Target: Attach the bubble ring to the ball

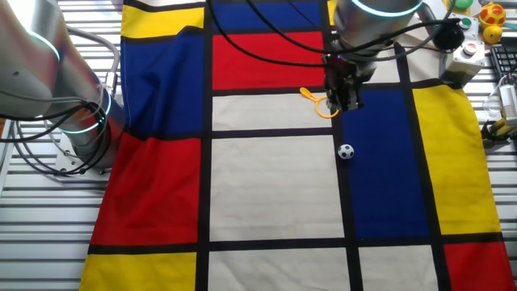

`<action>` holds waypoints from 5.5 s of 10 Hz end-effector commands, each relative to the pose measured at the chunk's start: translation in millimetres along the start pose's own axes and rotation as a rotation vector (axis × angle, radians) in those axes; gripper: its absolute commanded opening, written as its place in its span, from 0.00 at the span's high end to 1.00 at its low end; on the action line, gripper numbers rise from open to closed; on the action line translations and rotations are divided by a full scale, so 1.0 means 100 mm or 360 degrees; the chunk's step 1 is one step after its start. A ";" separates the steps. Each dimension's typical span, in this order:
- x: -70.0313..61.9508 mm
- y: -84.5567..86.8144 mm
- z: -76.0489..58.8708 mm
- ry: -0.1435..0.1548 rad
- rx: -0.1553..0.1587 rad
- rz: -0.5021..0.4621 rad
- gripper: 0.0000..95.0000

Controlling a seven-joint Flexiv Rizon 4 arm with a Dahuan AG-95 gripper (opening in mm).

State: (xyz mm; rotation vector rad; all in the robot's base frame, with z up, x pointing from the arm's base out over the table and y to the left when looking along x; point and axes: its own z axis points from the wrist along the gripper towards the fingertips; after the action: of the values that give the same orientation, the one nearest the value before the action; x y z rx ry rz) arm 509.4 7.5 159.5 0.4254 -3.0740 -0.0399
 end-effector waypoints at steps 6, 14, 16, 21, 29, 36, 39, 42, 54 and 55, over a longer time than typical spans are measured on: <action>-0.11 0.35 0.04 0.0038 0.0010 -0.0041 1.00; -0.11 0.69 0.37 0.0052 -0.0001 -0.0107 1.00; -0.12 0.69 0.53 0.0053 -0.0001 -0.0124 1.00; -0.12 0.73 0.92 0.0038 -0.0030 -0.0178 1.00; -0.12 0.74 0.97 0.0072 -0.0019 -0.0727 1.00; -0.12 0.74 0.97 0.0087 -0.0023 -0.2106 1.00; -0.12 0.74 0.97 0.0101 -0.0022 -0.2460 1.00; -0.12 0.74 0.97 0.0118 -0.0001 -0.2582 1.00; -0.21 0.96 1.11 0.0144 -0.0004 -0.2856 0.80; -0.21 0.98 1.13 0.0148 -0.0003 -0.2867 0.80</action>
State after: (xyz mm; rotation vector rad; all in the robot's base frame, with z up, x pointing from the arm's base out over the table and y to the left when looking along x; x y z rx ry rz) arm 497.9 110.6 48.4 2.6399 -1.5415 -0.0558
